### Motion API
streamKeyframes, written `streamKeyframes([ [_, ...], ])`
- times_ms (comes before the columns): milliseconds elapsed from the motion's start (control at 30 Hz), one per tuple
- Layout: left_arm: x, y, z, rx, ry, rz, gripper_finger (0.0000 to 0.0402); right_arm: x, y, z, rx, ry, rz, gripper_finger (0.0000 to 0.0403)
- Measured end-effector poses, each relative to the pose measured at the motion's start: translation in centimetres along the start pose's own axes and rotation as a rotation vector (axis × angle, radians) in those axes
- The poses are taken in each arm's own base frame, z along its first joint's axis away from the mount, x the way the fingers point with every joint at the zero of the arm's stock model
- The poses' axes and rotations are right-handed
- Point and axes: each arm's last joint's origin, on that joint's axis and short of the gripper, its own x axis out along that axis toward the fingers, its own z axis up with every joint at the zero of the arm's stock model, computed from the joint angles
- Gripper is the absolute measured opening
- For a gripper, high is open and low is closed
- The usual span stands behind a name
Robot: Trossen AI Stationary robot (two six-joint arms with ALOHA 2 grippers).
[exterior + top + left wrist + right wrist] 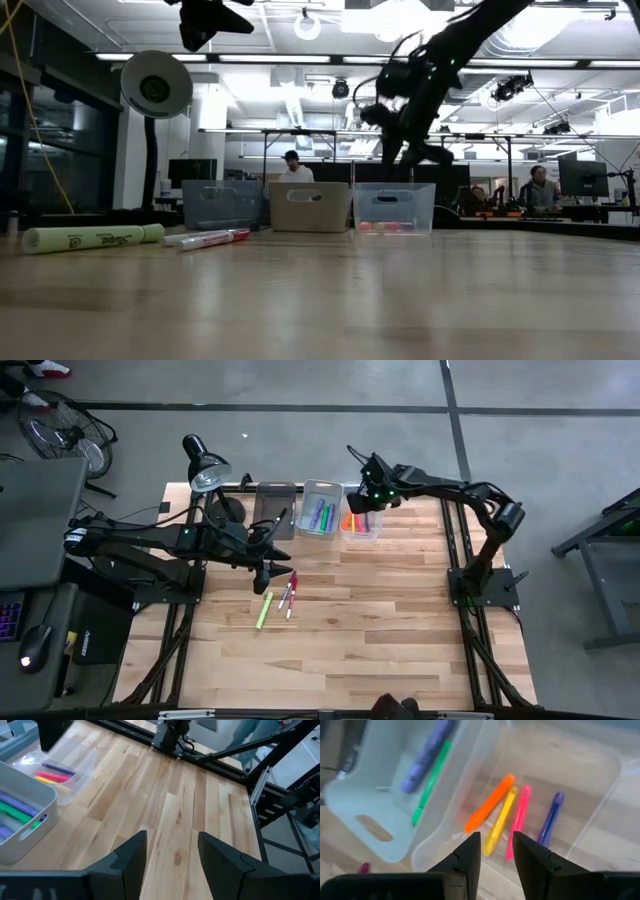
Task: Pick & Place Markers
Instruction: Put the light green highlighter into the white bin
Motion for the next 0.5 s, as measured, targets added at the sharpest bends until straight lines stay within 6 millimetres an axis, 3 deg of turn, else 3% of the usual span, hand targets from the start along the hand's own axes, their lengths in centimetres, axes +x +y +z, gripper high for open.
streamKeyframes([
  [233,0.0,0.0,0.0,-0.002,0.001,0.007,0.0175,-4.9,1.4,-0.6,-0.098,-0.105,0.065,0.0103],
  [500,0.3,0.1,0.0,0.000,-0.007,0.031,0.0175,-11.0,3.4,-4.0,-0.237,-0.155,0.130,0.0103],
])
